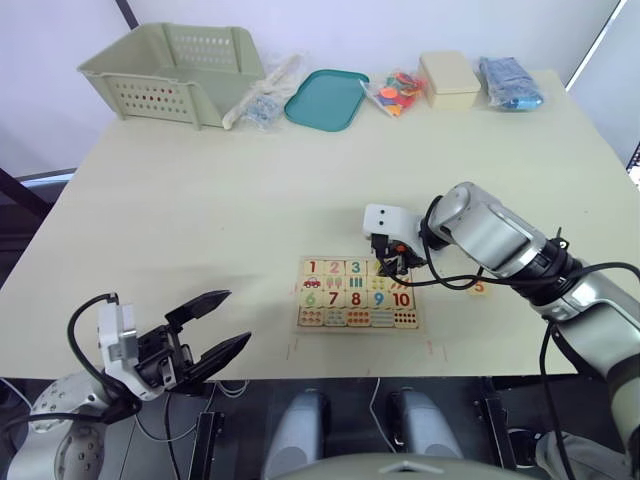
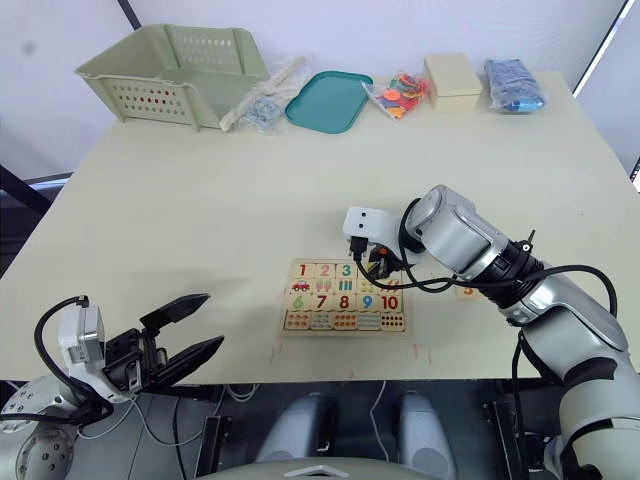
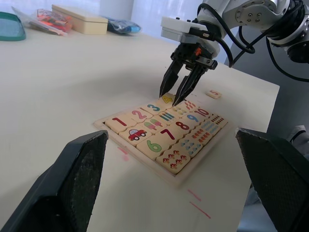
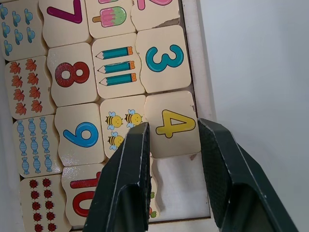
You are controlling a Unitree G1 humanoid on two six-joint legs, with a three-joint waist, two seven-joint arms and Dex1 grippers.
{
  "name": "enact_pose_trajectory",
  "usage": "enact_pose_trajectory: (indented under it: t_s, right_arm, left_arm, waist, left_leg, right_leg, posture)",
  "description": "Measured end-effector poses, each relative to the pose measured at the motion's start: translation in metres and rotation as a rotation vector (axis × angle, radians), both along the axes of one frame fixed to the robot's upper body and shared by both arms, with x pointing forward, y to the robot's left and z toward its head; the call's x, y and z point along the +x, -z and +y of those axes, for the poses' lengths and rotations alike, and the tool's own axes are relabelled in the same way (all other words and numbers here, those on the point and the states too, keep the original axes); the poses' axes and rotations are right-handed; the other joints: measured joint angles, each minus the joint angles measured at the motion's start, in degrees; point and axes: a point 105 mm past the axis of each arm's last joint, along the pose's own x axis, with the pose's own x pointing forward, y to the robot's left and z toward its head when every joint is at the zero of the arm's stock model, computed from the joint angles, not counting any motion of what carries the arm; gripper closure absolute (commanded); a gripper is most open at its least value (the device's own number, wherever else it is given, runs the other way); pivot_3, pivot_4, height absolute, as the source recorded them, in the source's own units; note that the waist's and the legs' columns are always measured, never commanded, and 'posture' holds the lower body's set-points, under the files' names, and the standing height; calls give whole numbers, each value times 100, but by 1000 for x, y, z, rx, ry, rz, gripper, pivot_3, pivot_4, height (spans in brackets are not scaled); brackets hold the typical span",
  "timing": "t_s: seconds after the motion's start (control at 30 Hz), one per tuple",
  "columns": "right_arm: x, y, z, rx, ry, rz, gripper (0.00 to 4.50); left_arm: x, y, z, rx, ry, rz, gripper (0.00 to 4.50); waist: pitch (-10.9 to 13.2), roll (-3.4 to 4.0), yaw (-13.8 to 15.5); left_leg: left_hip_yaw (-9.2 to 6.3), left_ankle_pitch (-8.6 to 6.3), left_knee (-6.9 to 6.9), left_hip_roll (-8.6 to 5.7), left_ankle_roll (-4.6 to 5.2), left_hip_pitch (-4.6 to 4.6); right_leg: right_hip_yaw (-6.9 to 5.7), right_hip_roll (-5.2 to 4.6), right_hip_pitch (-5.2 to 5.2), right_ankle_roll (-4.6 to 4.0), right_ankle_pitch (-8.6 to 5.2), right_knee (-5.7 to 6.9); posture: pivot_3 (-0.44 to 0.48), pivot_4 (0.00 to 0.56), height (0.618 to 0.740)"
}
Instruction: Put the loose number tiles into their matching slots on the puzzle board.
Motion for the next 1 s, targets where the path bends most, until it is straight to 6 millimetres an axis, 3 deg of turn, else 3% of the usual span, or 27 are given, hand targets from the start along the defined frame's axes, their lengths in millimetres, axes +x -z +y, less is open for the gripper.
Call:
enact_pose_trajectory:
  t_s: [1.0]
  right_arm:
    - [0,-4,0,-26,-8,5,3594]
  left_arm:
    - [-1,4,-1,-2,-10,8,0]
  waist:
    - [3,1,-2]
  left_leg:
    - [0,0,-3,0,0,0]
  right_leg:
    - [-1,-3,-1,-3,-2,-3]
  posture:
    - [0,150,740]
